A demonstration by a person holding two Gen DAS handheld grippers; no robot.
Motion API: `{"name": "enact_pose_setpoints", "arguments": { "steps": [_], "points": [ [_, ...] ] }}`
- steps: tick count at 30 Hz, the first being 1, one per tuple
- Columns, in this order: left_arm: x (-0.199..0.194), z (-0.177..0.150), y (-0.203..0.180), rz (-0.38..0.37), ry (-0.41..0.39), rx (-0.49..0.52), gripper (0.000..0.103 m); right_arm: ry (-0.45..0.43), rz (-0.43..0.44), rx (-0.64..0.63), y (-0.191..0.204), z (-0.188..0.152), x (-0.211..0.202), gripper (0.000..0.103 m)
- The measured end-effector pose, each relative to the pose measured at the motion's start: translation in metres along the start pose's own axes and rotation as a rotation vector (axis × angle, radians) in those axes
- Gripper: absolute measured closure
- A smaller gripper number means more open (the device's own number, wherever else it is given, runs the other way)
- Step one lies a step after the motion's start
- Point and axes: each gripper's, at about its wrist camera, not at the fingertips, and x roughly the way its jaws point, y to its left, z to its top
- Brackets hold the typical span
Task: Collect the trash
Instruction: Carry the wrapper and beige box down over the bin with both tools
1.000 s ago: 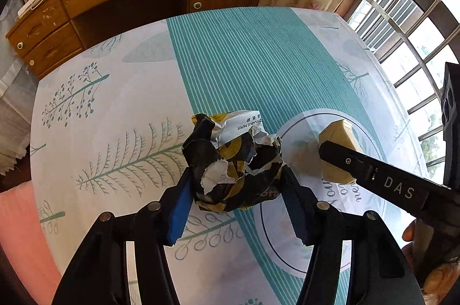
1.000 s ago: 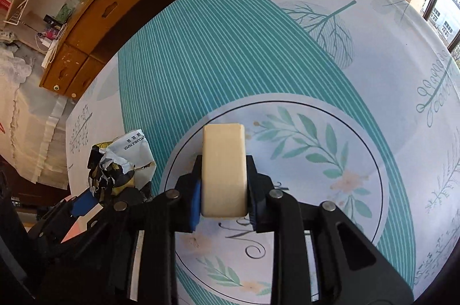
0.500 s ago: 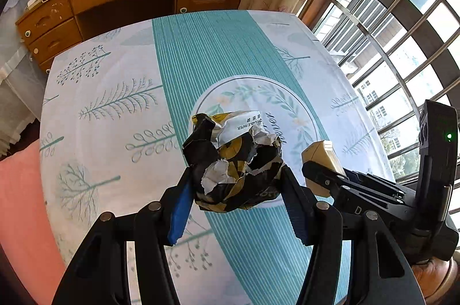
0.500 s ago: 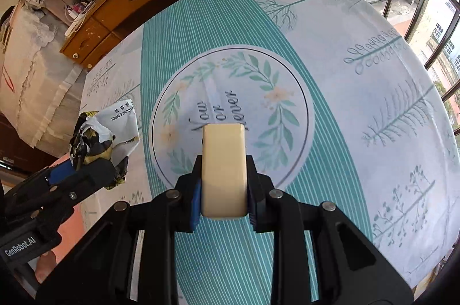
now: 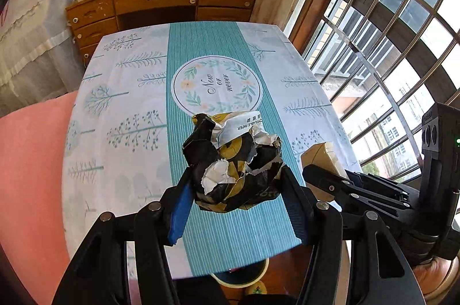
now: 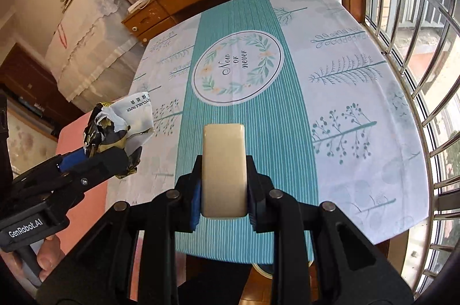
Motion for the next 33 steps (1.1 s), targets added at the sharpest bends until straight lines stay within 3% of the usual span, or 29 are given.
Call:
{"name": "enact_pose_setpoints", "arguments": {
  "steps": [6,14,22,33],
  "points": [
    [-0.046,-0.082,-0.042,0.047,-0.016,-0.034,0.045,0.009,0.046,-0.089,0.001,-0.061,-0.064,0.081],
    [-0.075,-0.164,-0.076,0.076,0.038,-0.034,0.045,0.083,0.056,-0.089,-0.004,-0.126,-0.096,0.081],
    [-0.047,-0.21,-0.067,0.075,0.123,-0.059,0.045,0.142,0.003,-0.045,-0.01,-0.171,-0.07,0.081],
    [0.049,-0.28,-0.03,0.054,0.248,-0.079,0.045,0.229,-0.104,0.044,-0.034,-0.246,0.018,0.081]
  ]
}}
